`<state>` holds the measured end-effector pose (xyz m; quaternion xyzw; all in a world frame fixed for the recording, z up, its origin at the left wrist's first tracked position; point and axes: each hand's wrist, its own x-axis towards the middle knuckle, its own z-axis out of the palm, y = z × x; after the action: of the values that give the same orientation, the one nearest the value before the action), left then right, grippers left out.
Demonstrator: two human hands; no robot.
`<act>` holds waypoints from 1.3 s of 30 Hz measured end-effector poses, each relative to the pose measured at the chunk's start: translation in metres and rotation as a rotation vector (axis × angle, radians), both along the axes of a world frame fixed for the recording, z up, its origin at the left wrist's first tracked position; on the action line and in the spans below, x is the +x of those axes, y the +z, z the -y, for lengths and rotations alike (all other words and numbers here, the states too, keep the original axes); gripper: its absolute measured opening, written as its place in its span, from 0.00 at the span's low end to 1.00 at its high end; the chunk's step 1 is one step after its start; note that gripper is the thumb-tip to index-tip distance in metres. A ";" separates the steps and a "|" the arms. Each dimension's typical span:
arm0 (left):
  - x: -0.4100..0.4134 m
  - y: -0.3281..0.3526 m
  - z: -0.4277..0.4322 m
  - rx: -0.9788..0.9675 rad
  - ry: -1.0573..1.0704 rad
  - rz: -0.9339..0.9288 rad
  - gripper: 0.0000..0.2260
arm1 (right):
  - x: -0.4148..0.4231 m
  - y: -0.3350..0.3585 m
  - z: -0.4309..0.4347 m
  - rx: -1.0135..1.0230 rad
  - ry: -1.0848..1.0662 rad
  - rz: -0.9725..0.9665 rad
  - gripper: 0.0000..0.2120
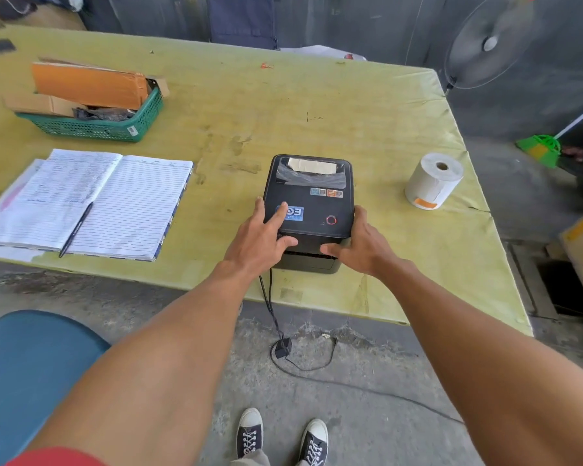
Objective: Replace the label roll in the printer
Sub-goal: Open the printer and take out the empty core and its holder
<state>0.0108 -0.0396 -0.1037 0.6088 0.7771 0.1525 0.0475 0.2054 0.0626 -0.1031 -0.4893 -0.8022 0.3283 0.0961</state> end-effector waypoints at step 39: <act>-0.091 0.055 -0.151 0.345 0.212 0.448 0.08 | -0.061 0.075 -0.127 0.112 -0.640 -0.066 0.12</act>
<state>-0.0805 0.1117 -0.0484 0.4744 0.7691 0.4170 0.0975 0.1448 0.1897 -0.0285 -0.6998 -0.6209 0.2525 0.2469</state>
